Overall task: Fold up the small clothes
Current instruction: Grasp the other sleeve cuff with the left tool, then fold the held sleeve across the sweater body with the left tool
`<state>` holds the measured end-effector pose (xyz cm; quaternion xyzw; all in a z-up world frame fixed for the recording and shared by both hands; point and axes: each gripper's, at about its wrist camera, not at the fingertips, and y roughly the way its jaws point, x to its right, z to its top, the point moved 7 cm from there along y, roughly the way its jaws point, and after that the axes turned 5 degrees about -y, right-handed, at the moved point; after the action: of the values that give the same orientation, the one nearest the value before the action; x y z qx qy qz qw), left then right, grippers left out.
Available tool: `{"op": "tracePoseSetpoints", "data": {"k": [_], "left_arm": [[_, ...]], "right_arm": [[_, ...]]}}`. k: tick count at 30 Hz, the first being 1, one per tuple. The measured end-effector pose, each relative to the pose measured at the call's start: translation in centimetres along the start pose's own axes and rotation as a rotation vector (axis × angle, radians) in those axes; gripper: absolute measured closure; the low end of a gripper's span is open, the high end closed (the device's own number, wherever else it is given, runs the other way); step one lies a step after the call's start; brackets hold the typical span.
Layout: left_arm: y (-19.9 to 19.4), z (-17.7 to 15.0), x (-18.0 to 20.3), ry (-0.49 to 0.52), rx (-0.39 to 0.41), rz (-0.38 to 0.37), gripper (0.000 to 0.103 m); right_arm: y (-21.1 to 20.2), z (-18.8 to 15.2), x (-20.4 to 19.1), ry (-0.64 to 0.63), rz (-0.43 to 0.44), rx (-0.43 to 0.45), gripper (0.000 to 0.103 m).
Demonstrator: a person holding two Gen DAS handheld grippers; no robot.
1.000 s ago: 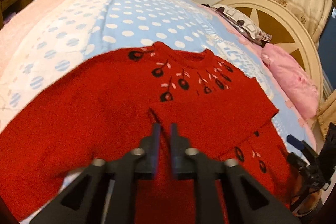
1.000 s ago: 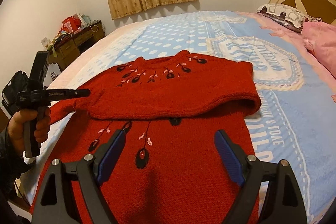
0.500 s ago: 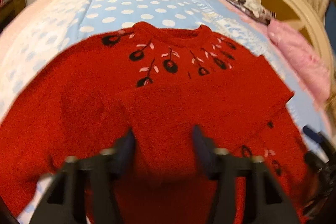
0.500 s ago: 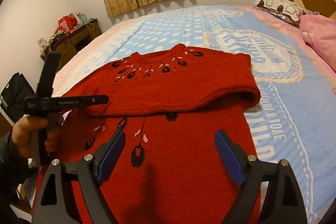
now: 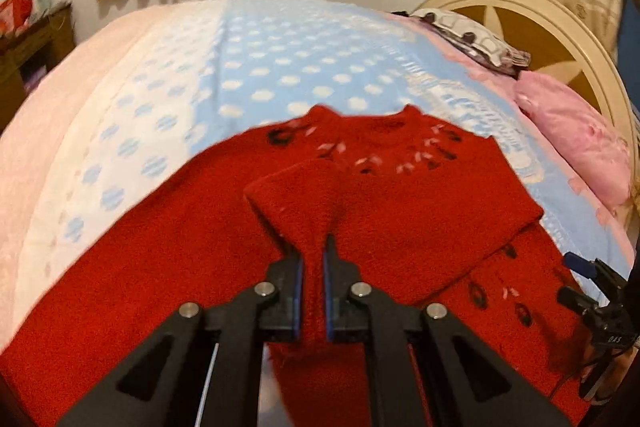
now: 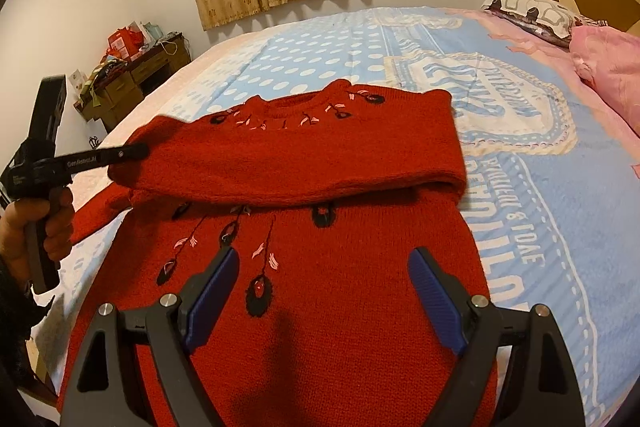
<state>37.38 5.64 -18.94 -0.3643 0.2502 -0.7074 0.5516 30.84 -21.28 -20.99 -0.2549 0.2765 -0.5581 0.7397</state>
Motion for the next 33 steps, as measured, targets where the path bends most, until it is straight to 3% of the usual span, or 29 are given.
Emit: {"op": "tracePoseSetpoints", "data": {"k": [5, 9, 12, 14, 16, 19, 22, 27, 31, 32, 33], "left_arm": [[2.0, -2.0, -1.2, -0.030, -0.056, 0.014, 0.095], [3.6, -2.7, -1.9, -0.050, -0.068, 0.035, 0.087], [2.9, -2.9, -1.8, -0.033, -0.050, 0.041, 0.085], [2.4, -3.0, -1.8, -0.002, -0.038, 0.061, 0.080], [2.0, -3.1, -2.1, 0.033, -0.014, 0.109, 0.066], [2.8, -3.5, -2.9, 0.015, -0.036, 0.106, 0.065], [2.8, -3.5, -3.3, -0.020, -0.031, 0.094, 0.065], [2.4, -3.9, -3.3, -0.015, -0.024, 0.086, 0.065], [1.0, -4.1, -3.5, -0.039, -0.014, 0.055, 0.065], [0.6, -4.1, -3.6, -0.042, -0.013, 0.055, 0.057], [0.0, -4.3, -3.8, -0.046, -0.010, 0.067, 0.042]], "right_arm": [[0.3, -0.2, -0.2, -0.009, -0.008, -0.018, 0.016], [1.0, -0.4, -0.3, -0.017, -0.016, -0.061, 0.016], [0.4, 0.2, -0.8, -0.014, 0.064, -0.087, 0.016], [-0.2, 1.5, -0.8, -0.049, 0.068, -0.112, 0.016], [-0.3, 2.9, -0.9, -0.123, 0.031, -0.122, 0.016], [1.3, 5.9, -0.7, -0.202, 0.031, -0.131, 0.016], [4.6, 7.6, 1.0, -0.172, 0.019, -0.138, 0.016], [9.9, 4.9, 3.4, -0.085, 0.021, -0.267, 0.016], [8.8, 4.1, 1.7, -0.200, -0.029, -0.287, 0.016], [8.3, 4.4, 0.9, -0.215, -0.021, -0.293, 0.016], [7.9, 4.9, -0.1, -0.224, 0.007, -0.289, 0.016]]}}
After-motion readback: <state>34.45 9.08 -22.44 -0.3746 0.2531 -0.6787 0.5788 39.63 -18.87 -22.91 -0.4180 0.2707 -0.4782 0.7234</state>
